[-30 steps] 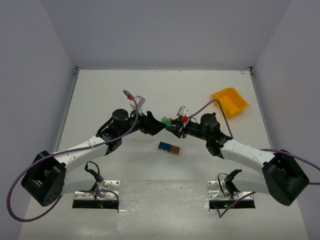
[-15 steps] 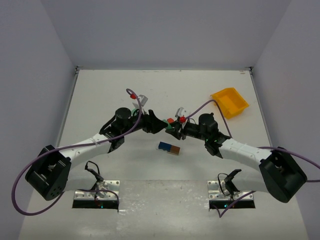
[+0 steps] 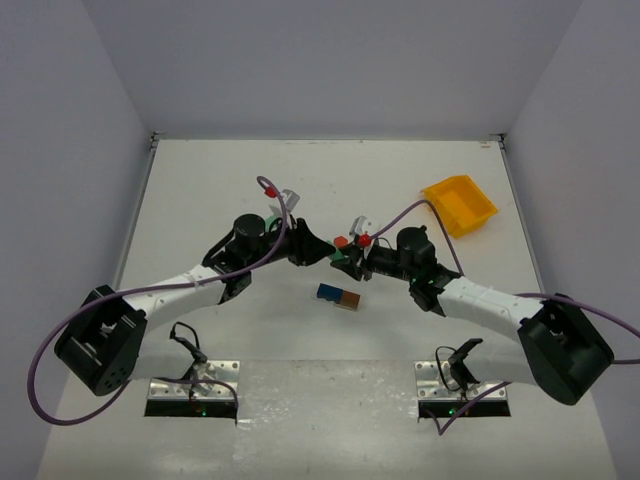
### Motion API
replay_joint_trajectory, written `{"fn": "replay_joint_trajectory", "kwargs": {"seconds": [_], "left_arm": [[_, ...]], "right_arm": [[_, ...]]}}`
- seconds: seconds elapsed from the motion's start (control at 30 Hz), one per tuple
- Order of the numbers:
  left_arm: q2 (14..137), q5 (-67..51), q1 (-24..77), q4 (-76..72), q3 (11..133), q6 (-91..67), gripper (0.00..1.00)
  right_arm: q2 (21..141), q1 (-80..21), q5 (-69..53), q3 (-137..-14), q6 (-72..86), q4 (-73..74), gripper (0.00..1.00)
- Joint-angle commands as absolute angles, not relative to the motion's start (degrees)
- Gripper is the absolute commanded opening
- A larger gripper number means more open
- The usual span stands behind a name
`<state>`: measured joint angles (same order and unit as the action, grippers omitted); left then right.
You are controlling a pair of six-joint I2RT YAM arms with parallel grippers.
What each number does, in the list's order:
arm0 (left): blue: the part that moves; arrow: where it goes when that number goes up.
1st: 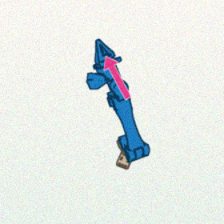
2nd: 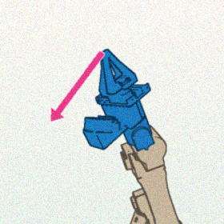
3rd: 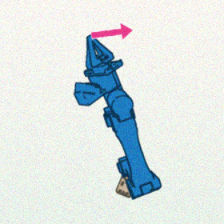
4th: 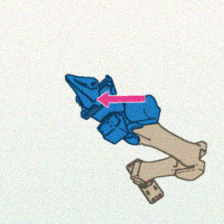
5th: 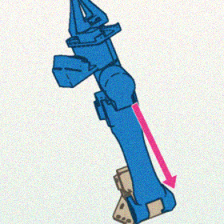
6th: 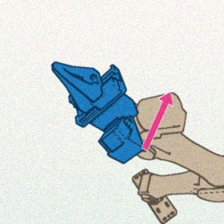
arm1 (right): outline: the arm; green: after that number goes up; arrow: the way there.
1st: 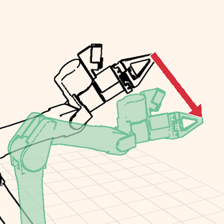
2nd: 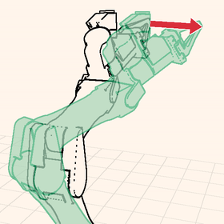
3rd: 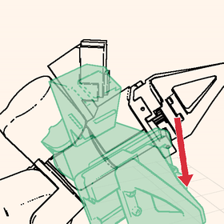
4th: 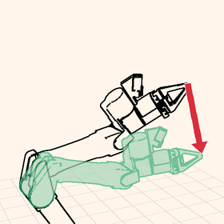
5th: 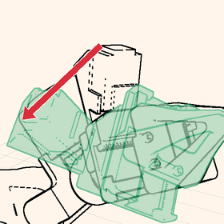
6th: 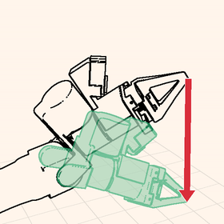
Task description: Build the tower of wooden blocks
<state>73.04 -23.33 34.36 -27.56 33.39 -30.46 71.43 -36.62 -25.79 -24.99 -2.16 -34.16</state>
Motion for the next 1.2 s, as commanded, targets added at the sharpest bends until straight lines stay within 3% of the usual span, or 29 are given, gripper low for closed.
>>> {"fn": "replay_joint_trajectory", "kwargs": {"seconds": [0.0, 0.1, 0.2, 0.4, 0.43, 0.7, 0.87, 0.97, 1.17], "left_arm": [[73.6, -25.1, 35.2, -31.3, 35.9, -30.2, 0.19], [73.5, -25.7, 35.4, -31.9, 35.7, -29.3, 0.02], [73.4, -27.3, 36.7, -33.3, 35.4, -27.5, 0.0], [70.8, -15.8, 42.1, -25.7, 36.8, -20.2, 0.0], [70.1, -13.5, 42.6, -24.9, 36.8, -19.8, 0.0], [68.1, -2.7, 46.7, -16.6, 36.6, -16.6, 0.0], [68.1, -1.1, 49.9, -14.3, 37.1, -15.2, 0.0], [69.9, 8.2, 55.3, -10.0, 39.4, -13.6, 0.0], [73.1, 12.5, 62.4, -9.5, 41.2, -10.9, 0.0]], "right_arm": [[72.0, -37.1, -26.5, -27.5, -3.3, -35.9, 0.17], [72.2, -37.1, -26.2, -27.6, -3.4, -35.8, 0.2], [72.4, -37.2, -25.8, -27.9, -3.4, -34.9, 0.26], [69.4, -37.1, -21.9, -26.4, -2.8, -32.7, 0.9], [67.8, -37.2, -20.0, -26.2, -2.9, -30.6, 0.97], [51.1, -37.2, -2.6, -25.2, 1.9, -10.7, 0.99], [43.7, -37.2, 11.5, -23.0, 6.4, -7.6, 0.99], [42.2, -37.1, 24.8, -21.9, 9.3, -8.0, 0.99], [45.4, -36.7, 32.4, -23.1, 11.2, -6.5, 0.99]]}}
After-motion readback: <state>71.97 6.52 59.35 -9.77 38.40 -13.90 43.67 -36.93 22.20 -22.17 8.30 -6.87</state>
